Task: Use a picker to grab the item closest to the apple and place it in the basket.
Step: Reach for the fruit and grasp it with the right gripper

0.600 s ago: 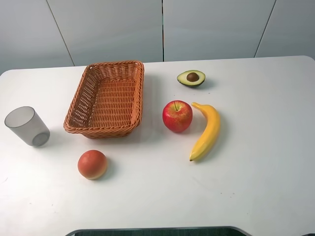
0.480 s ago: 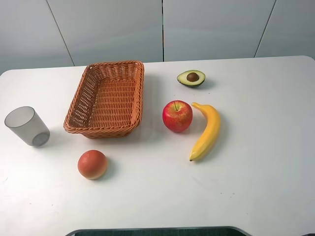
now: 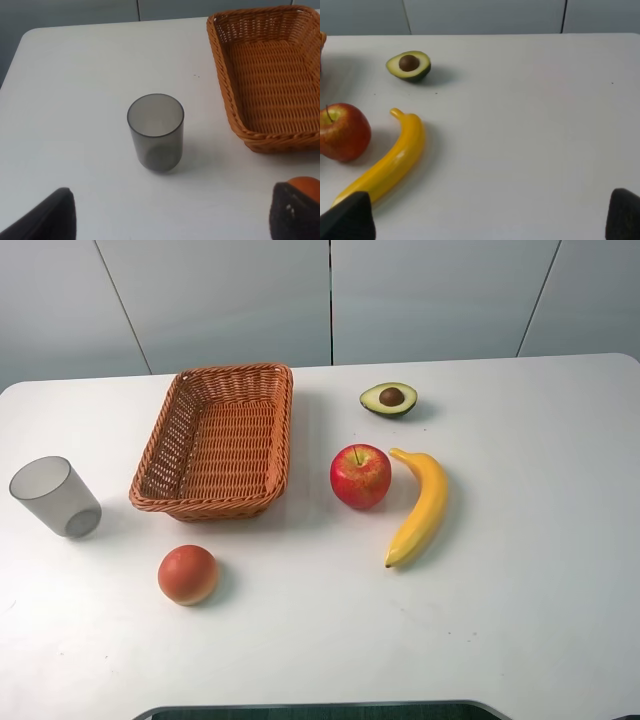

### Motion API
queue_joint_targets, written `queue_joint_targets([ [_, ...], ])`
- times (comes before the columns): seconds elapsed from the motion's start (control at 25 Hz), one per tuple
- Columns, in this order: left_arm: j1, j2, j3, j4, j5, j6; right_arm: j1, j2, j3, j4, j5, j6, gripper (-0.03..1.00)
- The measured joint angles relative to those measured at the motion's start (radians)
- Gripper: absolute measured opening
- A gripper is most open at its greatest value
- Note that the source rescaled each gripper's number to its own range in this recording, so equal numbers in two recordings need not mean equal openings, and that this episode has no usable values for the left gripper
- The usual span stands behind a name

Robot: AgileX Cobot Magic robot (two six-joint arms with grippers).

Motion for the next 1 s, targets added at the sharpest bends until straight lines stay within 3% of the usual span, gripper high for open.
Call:
queue_joint_targets([
  [0.68,0.0,0.0,0.0,0.0,0.0,0.0,0.0,0.01,-0.01,0.007,0.003,0.0,1.0],
  [1.0,0.0,0.0,0.0,0.0,0.0,0.0,0.002,0.331,-0.148,0.023,0.007,0.0,1.0],
])
